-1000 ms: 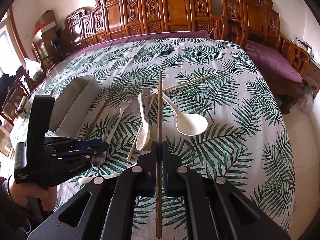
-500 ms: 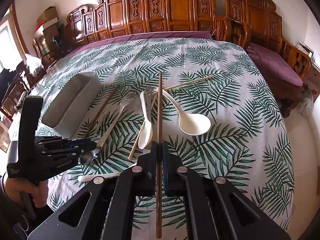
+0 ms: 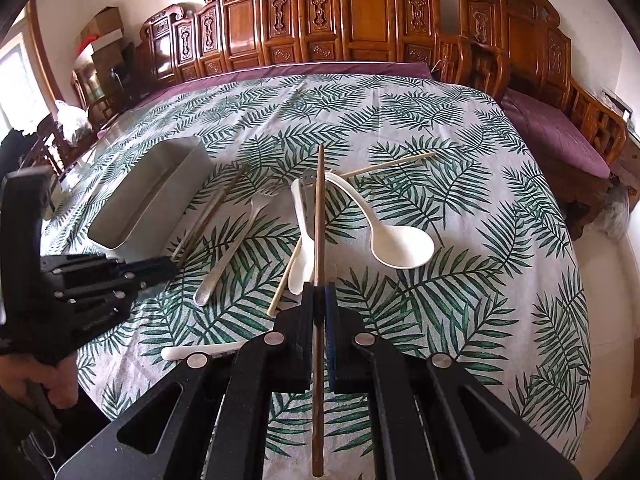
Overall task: Organize utensils
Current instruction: 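Carry the metal spoon into the grey tray and open the left tool while right carries chopstick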
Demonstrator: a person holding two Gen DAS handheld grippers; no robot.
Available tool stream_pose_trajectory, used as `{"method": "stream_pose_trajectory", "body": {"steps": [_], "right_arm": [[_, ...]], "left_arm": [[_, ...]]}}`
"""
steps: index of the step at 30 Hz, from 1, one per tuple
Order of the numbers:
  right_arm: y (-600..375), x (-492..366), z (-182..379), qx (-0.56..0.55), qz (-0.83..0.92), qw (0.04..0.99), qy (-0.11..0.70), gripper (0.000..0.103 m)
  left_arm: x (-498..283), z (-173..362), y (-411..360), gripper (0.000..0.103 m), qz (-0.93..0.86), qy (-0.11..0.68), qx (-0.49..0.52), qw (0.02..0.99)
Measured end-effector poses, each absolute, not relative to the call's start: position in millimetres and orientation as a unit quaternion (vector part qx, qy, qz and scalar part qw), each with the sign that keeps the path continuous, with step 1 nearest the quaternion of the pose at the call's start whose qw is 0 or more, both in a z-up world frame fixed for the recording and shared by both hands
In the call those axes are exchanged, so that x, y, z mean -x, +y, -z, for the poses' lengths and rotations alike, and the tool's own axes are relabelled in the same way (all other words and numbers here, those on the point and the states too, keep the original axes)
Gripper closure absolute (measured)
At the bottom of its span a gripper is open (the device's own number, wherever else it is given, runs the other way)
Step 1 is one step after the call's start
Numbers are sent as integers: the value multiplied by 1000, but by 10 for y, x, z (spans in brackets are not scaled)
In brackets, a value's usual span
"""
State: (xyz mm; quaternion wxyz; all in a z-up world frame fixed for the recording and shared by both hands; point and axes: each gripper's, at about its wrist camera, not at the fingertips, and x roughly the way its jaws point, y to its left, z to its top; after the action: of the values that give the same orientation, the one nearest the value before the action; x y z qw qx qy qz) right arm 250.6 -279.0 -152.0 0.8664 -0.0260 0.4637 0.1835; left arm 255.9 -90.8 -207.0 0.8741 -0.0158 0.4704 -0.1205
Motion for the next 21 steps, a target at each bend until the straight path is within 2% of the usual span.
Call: {"method": "stream_pose_trajectory", "body": {"steps": [10,21], "right_arm": [[-2343,-2455,1327,46,-215,868,446,97],[-1797,-2615,1226,63,-233,864,443,97]], "left_arm": [[-2523,1652,-542,100,114,435,11,893],[-2762,1710,-21,100,79,442,25,893]]}}
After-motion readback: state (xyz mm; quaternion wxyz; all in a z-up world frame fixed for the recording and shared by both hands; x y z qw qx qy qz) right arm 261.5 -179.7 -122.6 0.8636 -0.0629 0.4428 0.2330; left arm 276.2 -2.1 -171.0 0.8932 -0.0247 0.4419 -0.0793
